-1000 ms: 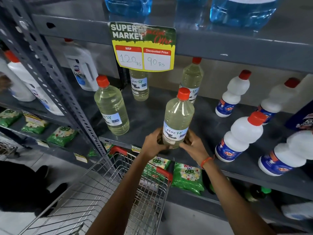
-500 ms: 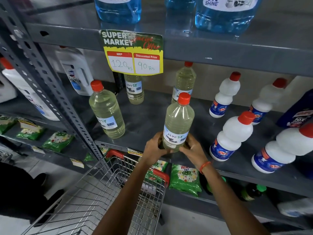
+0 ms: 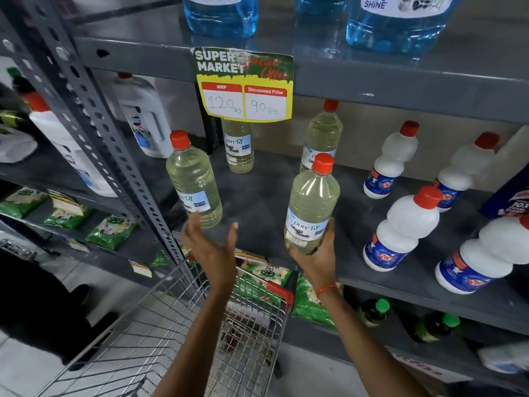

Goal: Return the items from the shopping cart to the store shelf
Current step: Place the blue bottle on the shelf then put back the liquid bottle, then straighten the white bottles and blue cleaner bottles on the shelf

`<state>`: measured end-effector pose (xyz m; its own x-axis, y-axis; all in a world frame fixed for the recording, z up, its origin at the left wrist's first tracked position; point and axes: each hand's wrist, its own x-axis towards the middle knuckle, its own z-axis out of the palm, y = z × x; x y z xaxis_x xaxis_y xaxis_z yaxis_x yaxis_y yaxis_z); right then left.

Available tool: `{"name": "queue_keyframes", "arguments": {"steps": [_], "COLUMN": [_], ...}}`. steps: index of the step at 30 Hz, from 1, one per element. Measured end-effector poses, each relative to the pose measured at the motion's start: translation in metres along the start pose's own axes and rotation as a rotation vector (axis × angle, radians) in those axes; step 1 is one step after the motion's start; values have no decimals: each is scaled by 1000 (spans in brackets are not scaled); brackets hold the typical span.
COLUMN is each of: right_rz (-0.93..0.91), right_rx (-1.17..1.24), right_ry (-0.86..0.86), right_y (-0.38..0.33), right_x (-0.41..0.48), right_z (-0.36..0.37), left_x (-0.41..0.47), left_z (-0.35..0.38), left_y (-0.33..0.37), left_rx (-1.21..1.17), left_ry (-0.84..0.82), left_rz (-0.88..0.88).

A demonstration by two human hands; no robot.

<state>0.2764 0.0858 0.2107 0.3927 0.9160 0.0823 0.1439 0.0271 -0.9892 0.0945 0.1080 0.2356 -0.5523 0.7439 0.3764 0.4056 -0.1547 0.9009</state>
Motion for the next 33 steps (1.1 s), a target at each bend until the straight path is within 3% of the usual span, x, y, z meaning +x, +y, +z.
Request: {"name": "queue_keyframes", "arguments": {"steps": [3,9,21,29,33], "right_rz": [-40,-52,-14,-29,-265], "right_rx": [-22,-74,-115,-117,-178], "right_ry": [105,181,210,171,252], "right_y": [2,8,13,-7,-18], "right_x": [0,2,3,-7,-45], "right_z": [12,18,18,13,-19], "left_x": [32,67,75,44,-36], "left_z": [-11,-13,-10,-16,-6], "left_y": [-22,-57,-64,-23,34], "left_rx": [15,8,-34,42,-92], "left_ry": [30,-278,-256,-279,-365], "left_rz": [-117,-158,-169,-192,5]}}
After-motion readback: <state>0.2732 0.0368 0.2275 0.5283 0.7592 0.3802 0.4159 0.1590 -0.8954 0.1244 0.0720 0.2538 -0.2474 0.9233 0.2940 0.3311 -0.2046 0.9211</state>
